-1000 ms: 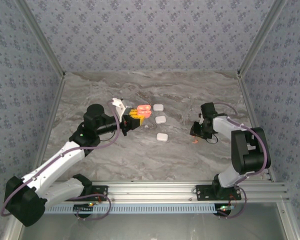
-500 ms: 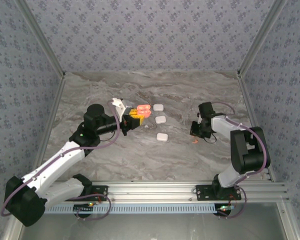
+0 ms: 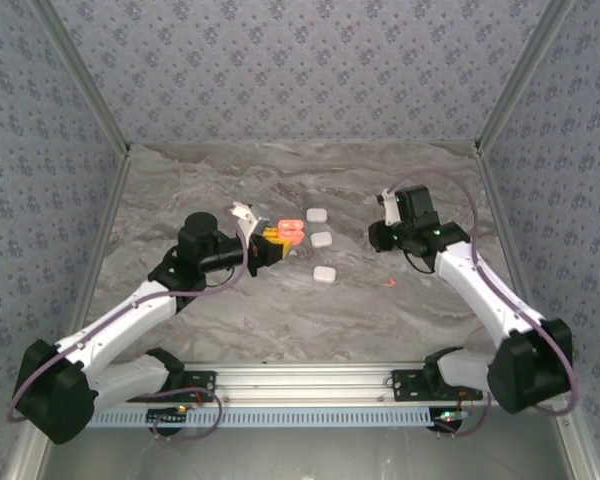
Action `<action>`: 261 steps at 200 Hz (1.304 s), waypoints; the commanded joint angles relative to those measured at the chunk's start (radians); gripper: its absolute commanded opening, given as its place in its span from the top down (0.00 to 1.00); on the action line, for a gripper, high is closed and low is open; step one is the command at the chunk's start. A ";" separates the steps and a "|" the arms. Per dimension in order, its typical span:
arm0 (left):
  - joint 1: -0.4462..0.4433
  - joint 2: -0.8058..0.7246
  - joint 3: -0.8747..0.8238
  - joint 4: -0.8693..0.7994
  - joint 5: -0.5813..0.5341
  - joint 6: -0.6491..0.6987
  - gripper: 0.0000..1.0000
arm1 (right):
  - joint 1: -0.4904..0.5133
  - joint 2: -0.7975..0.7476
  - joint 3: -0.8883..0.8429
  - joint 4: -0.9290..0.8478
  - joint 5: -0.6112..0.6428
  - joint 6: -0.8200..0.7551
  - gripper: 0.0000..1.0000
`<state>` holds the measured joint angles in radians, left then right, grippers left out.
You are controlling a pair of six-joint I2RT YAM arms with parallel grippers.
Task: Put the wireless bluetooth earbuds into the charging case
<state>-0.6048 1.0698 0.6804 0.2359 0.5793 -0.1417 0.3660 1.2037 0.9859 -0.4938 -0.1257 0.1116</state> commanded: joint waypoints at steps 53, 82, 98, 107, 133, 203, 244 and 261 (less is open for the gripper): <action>-0.062 0.090 0.042 0.030 0.069 0.037 0.98 | 0.310 -0.079 0.228 0.011 0.062 -0.349 0.81; -0.069 0.108 0.054 0.028 0.083 0.041 0.99 | 0.393 -0.031 0.292 -0.012 0.074 -0.418 0.81; -0.070 0.110 0.055 0.021 0.085 0.046 0.98 | 0.423 -0.004 0.313 -0.033 0.078 -0.446 0.81; -0.070 0.109 0.055 0.021 0.085 0.048 0.99 | 0.436 0.007 0.319 -0.041 0.078 -0.457 0.81; -0.069 0.108 0.057 0.020 0.084 0.048 0.99 | 0.456 0.030 0.323 -0.059 0.075 -0.478 0.80; -0.070 0.103 0.054 0.022 0.079 0.047 0.99 | 0.487 0.048 0.284 -0.088 0.068 -0.495 0.80; -0.070 0.103 0.054 0.023 0.078 0.046 0.99 | 0.502 0.079 0.275 -0.103 0.088 -0.499 0.80; -0.070 0.104 0.055 0.022 0.078 0.048 0.99 | 0.504 0.090 0.276 -0.101 0.095 -0.500 0.80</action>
<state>-0.6697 1.1805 0.6926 0.2363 0.6392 -0.1127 0.8631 1.2789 1.2716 -0.5655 -0.0559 -0.3683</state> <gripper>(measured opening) 0.201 0.200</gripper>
